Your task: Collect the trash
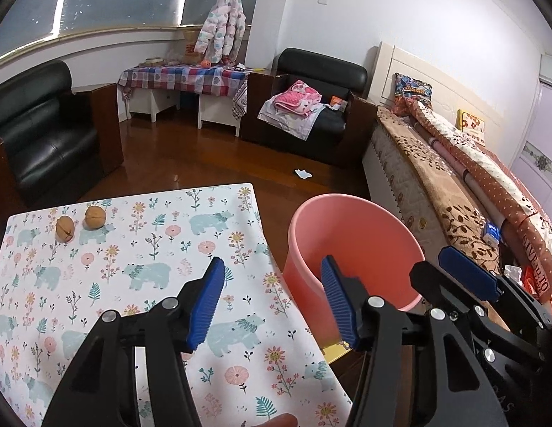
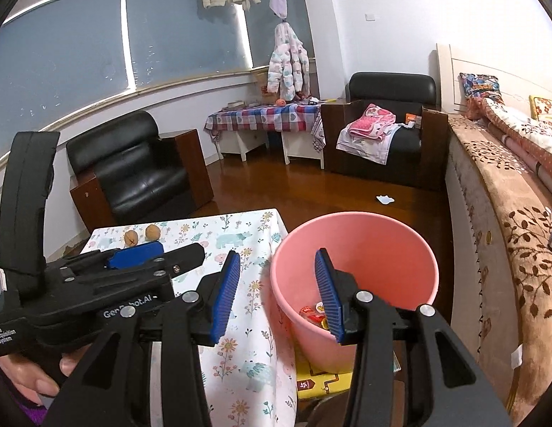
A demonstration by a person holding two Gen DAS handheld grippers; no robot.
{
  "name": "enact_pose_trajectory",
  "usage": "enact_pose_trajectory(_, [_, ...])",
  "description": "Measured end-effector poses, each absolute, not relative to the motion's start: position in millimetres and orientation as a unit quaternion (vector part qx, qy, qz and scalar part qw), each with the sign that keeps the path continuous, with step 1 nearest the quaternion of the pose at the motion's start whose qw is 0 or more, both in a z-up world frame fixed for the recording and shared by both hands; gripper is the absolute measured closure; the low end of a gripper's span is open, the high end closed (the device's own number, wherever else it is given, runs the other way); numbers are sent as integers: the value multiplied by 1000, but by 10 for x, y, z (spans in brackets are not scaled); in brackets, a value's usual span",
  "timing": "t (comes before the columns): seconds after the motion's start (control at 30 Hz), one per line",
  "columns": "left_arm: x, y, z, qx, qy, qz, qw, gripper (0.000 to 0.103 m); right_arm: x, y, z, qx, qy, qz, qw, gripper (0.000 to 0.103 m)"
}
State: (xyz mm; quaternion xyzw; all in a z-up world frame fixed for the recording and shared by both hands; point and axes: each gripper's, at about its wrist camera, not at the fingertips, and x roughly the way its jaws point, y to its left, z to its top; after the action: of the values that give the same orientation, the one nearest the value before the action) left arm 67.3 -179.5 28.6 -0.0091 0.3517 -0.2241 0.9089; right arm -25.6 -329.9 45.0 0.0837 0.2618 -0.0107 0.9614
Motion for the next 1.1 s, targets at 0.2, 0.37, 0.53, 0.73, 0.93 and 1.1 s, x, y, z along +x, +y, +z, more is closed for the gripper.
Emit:
enact_pose_trajectory(0.2, [635,-1782,311,-10,349,-225,910,47,-276,-3290,429,101,263,-19,959,58])
enact_pose_trajectory(0.37, [580,-1774,341,-5,340,-222,914,47,-299,-3326,414,118,259,-23,958,58])
enact_pose_trajectory(0.53, [565,-1771,362,-6,337,-219,916,47,-292,-3400,393,142,258,-31,955,58])
enact_pose_trajectory(0.73, [561,-1772,360,-6,336,-219,916,48,-301,-3389,378,141,257,-32,956,58])
enact_pose_trajectory(0.93, [551,-1779,362,-4,335,-218,917,49,-319,-3337,349,136,256,-32,957,58])
enact_pose_trajectory(1.1, [554,-1775,359,-1,334,-217,917,50,-307,-3290,336,132,259,-31,956,58])
